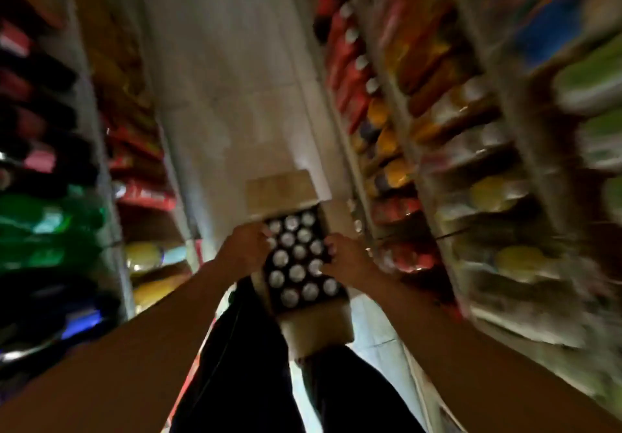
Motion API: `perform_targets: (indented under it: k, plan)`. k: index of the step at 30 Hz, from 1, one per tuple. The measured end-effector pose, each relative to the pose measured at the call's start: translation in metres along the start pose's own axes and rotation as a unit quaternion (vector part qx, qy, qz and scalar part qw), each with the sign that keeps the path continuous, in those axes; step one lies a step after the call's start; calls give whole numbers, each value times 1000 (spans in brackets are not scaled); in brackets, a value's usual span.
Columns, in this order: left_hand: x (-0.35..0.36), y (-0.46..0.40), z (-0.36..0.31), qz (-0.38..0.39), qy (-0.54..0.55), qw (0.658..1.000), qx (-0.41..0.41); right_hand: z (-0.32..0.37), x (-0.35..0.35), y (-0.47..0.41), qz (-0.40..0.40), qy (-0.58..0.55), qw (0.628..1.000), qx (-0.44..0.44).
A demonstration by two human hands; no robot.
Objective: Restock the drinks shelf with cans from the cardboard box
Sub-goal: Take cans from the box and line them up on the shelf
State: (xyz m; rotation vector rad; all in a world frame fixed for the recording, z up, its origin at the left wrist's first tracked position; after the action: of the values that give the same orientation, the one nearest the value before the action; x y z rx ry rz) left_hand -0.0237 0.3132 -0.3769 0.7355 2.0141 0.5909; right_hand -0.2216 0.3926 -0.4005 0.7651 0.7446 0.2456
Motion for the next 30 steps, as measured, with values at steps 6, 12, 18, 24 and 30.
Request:
perform_targets:
  k: [6,12,18,24,30]
  plan:
    - [98,-51,148,5,76,994,-85,-56,167,-136,74,12,997,24]
    - [154,-112,207,-38,128,986,-98,-79,264,-230,68,76,995,4]
    - [164,-135,222,-39,142,984,-99,-85,278,-249,73,103,992,-6]
    - [115,-124,151,24,161,986,-28,-39,159,-199,50,-134,990,20]
    - [0,-75,-17,69,110,974,185,65,-41,-67,-59,-308,948,-54]
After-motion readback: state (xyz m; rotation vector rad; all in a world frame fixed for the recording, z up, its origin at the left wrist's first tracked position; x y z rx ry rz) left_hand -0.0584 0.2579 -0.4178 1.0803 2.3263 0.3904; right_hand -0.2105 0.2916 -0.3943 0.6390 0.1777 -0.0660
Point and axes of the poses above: each hand's wrist, its own y-axis away from the middle knuckle, its own x-axis out of the palm, z = x × y, the point moved 7 cm from there along -y, towards the middle knuckle, and after that the axes turned 1 degree about x, right-handed, at the moved point
